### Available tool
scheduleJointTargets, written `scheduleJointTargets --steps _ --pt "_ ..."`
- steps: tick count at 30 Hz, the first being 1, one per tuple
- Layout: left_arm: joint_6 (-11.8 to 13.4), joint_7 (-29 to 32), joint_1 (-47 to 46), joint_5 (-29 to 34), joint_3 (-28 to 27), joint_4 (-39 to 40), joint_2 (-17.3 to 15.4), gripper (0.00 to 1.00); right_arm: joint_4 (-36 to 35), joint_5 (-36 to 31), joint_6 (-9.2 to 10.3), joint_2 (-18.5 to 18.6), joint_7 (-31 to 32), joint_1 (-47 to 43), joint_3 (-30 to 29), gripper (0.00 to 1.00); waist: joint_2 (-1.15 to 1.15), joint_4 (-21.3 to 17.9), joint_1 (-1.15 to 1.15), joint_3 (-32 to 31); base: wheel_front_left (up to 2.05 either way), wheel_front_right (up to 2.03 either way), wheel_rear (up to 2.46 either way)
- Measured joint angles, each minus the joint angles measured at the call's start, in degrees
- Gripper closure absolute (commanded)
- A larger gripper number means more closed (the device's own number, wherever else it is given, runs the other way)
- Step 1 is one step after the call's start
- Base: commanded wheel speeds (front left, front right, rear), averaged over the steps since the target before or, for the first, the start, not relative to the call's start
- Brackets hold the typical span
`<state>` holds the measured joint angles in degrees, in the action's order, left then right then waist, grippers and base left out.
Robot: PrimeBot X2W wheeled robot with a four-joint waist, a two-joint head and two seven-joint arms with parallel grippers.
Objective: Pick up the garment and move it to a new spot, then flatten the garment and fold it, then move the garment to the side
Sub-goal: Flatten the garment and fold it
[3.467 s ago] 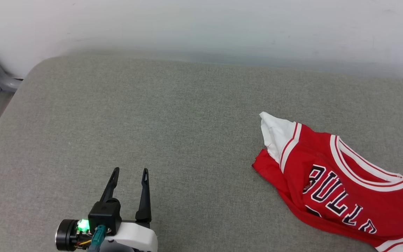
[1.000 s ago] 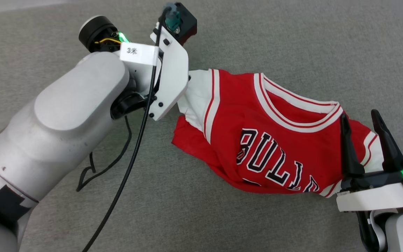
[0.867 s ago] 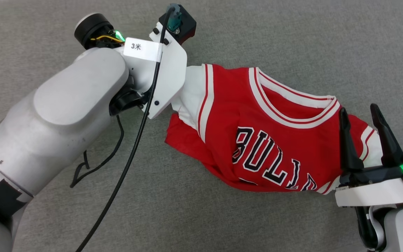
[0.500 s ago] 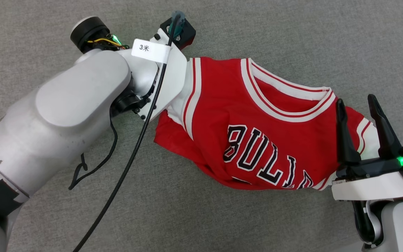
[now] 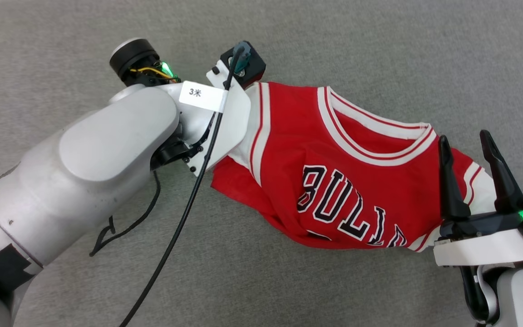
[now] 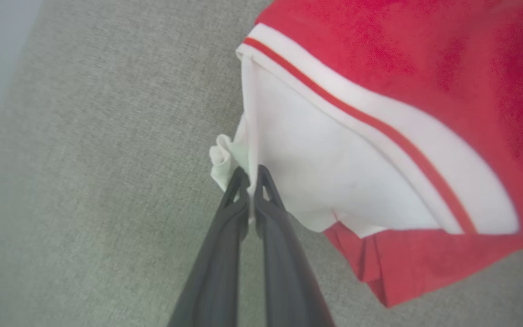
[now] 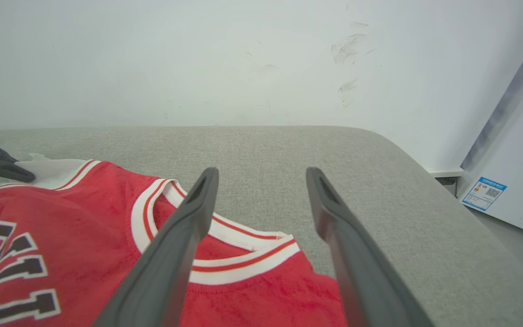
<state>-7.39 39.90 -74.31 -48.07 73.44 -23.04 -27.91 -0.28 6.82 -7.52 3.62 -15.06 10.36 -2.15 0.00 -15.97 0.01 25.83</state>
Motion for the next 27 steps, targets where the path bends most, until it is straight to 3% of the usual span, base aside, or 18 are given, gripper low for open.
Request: scheduleJointTargets --steps 8,15,22,24,25,27 --pt "-0.01 -12.96 -1.05 -1.05 -0.12 2.56 -1.54 1.00 0.49 -1.56 -0.01 0.89 -0.01 -3.35 -1.26 0.00 0.00 3.97 -0.01 -6.20 0.00 0.00 0.00" --pt "0.88 -17.77 1.59 -1.60 -1.43 6.11 -5.55 1.00 0.59 -2.19 -0.01 1.00 -0.01 -6.20 -2.58 0.00 0.00 8.23 -0.01 -10.50 0.00 0.00 0.00" --pt "4.32 -18.97 6.96 -4.02 -2.42 11.03 -12.61 1.00 0.64 -2.53 -0.01 1.19 -0.02 -7.77 -3.50 0.00 0.00 13.45 -0.02 -13.93 0.00 0.00 0.00" --pt "5.45 -18.90 8.45 -4.74 -2.72 11.71 -15.23 1.00 0.69 -2.56 -0.01 1.23 -0.02 -7.80 -3.46 0.00 0.00 14.66 -0.02 -14.47 0.00 0.00 0.00" --pt "7.00 -18.73 10.74 -6.36 -3.27 11.95 -18.87 1.00 0.75 -2.69 -0.01 1.29 -0.02 -7.79 -3.31 0.00 0.00 15.90 -0.02 -14.73 0.00 0.00 0.00" --pt "7.69 -18.68 12.48 -8.08 -3.56 11.79 -20.54 1.00 0.87 -2.68 -0.01 1.35 -0.02 -7.76 -3.19 0.00 0.00 16.14 -0.02 -14.43 0.00 0.00 0.00"
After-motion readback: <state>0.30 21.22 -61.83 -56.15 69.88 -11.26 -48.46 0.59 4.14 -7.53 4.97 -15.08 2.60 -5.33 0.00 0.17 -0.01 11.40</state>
